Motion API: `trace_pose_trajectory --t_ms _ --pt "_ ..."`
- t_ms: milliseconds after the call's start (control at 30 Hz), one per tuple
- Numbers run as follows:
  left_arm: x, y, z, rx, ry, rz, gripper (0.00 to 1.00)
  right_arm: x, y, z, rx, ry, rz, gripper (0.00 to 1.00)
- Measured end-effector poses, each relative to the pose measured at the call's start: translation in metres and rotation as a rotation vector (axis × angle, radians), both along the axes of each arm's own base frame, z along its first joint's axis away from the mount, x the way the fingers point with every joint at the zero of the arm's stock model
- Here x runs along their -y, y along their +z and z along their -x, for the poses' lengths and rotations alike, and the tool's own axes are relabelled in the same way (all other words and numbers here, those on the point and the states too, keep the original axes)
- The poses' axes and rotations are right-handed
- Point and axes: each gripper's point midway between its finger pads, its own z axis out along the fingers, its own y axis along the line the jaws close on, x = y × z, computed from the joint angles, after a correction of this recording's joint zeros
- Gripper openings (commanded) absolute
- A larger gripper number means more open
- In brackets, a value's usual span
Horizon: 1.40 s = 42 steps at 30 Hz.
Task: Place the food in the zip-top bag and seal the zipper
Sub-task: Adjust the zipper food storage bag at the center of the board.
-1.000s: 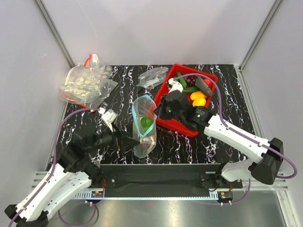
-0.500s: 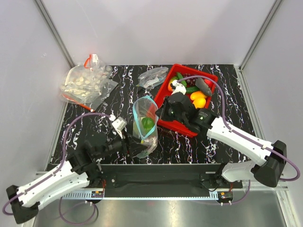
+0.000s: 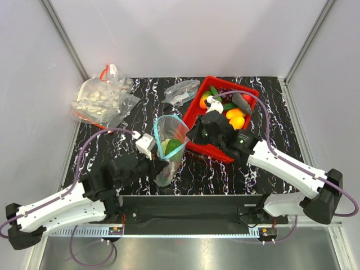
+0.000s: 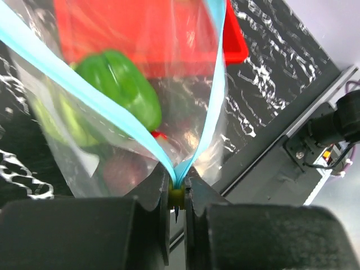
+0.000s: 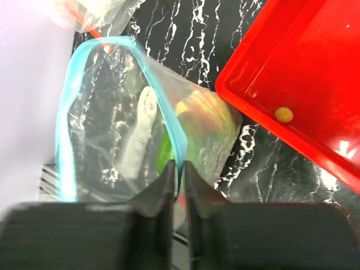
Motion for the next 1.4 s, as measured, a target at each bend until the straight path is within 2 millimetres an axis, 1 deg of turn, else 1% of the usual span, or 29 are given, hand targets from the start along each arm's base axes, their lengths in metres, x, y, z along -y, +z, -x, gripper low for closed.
trace_pose_trajectory --t_ms 33,67,100,167,233,300,333,367,400,433,467,500,567,600,667,700,767,933,1000,1167,1200,1333,1400 --pt "-0.002 0.008 0.000 0.004 0.001 -0.004 0.00 0.001 0.000 0.001 0.003 0.002 0.003 0.33" --pt "-0.005 0.017 0.001 0.010 0.000 -0.008 0.00 0.002 -0.001 0.001 0.007 0.006 0.007 0.63" --pt "-0.008 0.027 0.003 0.016 -0.002 -0.013 0.00 0.003 -0.001 0.002 0.012 0.011 0.014 0.69" --pt "-0.016 0.044 0.006 0.017 -0.008 -0.029 0.00 0.007 -0.001 0.003 0.036 0.036 0.046 0.76" --pt "-0.022 0.060 0.011 0.013 -0.018 -0.047 0.00 0.010 -0.001 0.004 0.061 0.060 0.080 0.78" --pt "-0.026 0.069 0.015 0.005 -0.029 -0.062 0.00 0.014 -0.002 0.005 0.076 0.084 0.122 0.77" --pt "-0.029 0.070 0.017 -0.003 -0.035 -0.076 0.00 0.016 -0.001 0.006 0.084 0.100 0.147 0.75" --pt "-0.032 0.069 0.019 -0.009 -0.040 -0.093 0.00 0.018 0.001 0.007 0.097 0.120 0.170 0.73" --pt "-0.035 0.066 0.021 -0.017 -0.043 -0.111 0.00 0.018 0.005 0.008 0.113 0.146 0.185 0.69" --pt "-0.038 0.061 0.023 -0.027 -0.048 -0.136 0.00 0.016 0.011 0.009 0.134 0.181 0.191 0.68" --pt "-0.041 0.055 0.025 -0.036 -0.056 -0.161 0.00 0.014 0.017 0.012 0.160 0.224 0.193 0.68" --pt "-0.044 0.052 0.028 -0.041 -0.067 -0.177 0.00 0.011 0.024 0.016 0.188 0.274 0.190 0.73" --pt "-0.046 0.049 0.033 -0.044 -0.093 -0.192 0.00 0.006 0.034 0.027 0.246 0.383 0.183 0.76" --pt "-0.047 0.048 0.036 -0.043 -0.110 -0.192 0.00 0.001 0.040 0.035 0.290 0.462 0.177 0.79" --pt "-0.048 0.049 0.042 -0.038 -0.146 -0.189 0.00 -0.008 0.050 0.053 0.392 0.630 0.152 0.80" --pt "-0.049 0.049 0.046 -0.035 -0.166 -0.186 0.00 -0.011 0.050 0.063 0.448 0.723 0.152 0.80" --pt "-0.051 0.049 0.051 -0.033 -0.199 -0.193 0.00 -0.014 0.044 0.079 0.523 0.867 0.161 0.82" --pt "-0.049 0.052 0.060 -0.046 -0.273 -0.238 0.00 -0.027 0.036 0.102 0.624 1.136 0.164 0.84" --pt "-0.047 0.054 0.062 -0.050 -0.301 -0.251 0.00 -0.038 0.039 0.106 0.650 1.227 0.152 0.81" --pt "-0.043 0.056 0.068 -0.058 -0.361 -0.274 0.00 -0.063 0.050 0.107 0.692 1.389 0.116 0.74" --pt "-0.042 0.057 0.069 -0.060 -0.372 -0.277 0.00 -0.067 0.052 0.107 0.697 1.414 0.105 0.69" --pt "-0.041 0.059 0.071 -0.060 -0.395 -0.295 0.00 -0.074 0.050 0.116 0.674 1.513 0.054 0.59" --pt "-0.041 0.060 0.070 -0.060 -0.398 -0.309 0.00 -0.073 0.046 0.122 0.649 1.550 0.029 0.59"
